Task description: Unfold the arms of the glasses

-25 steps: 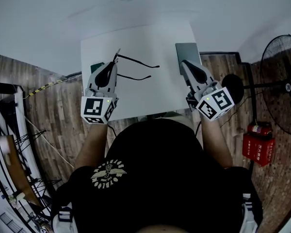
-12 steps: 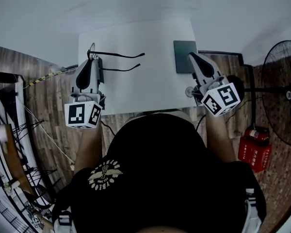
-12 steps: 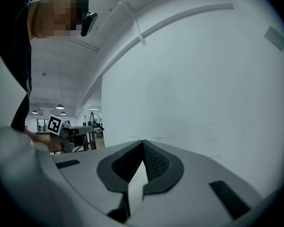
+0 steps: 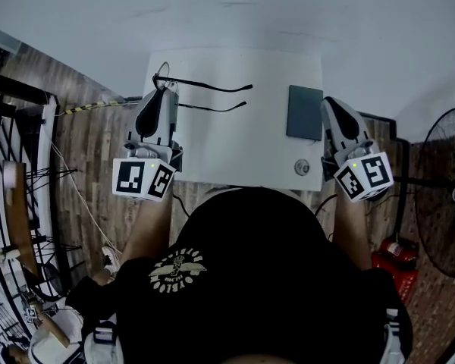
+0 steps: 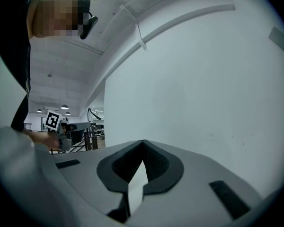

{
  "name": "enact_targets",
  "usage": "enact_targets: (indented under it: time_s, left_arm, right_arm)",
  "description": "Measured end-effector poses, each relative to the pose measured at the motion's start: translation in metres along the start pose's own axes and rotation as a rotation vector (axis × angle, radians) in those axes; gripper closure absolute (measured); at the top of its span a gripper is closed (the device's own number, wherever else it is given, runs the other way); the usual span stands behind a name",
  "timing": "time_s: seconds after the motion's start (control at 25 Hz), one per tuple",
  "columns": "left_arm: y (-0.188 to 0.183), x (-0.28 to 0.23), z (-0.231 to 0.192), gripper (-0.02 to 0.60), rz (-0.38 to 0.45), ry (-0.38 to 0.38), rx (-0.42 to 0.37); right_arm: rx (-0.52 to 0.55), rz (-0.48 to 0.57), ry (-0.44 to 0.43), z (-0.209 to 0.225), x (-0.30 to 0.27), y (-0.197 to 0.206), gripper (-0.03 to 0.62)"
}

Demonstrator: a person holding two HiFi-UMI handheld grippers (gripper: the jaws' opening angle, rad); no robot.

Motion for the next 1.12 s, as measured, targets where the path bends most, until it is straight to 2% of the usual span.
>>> enact_targets:
  time_s: [0.28, 0.68, 1.12]
  left_arm:
    - [0.001, -0.005, 0.028, 0.561, -0.006, -0.018, -0.02]
    - [0.0, 0.005, 0.05, 0.561, -0.024, -0.067, -0.03]
    - [0.024, 0.0, 0.06, 0.561, -0.122, -0.102, -0.035]
  right_arm:
    - [0.026, 0.015, -0.018, 0.012, 0.012, -0.002, 0.594]
    - [0.021, 0.0, -0.111, 0.011, 0.011, -0.001, 0.594]
    - [-0.012, -0.005, -0.205, 0.004, -0.012, 0.012, 0.594]
Point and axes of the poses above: the fingertips, and each gripper's own axes: x backward along the fingers, z to its right, y out of its underside, the point moved 5 cm from there along x, backward along the fingers, and after that the axes turned 8 degrees about y, right-handed, at the moved point
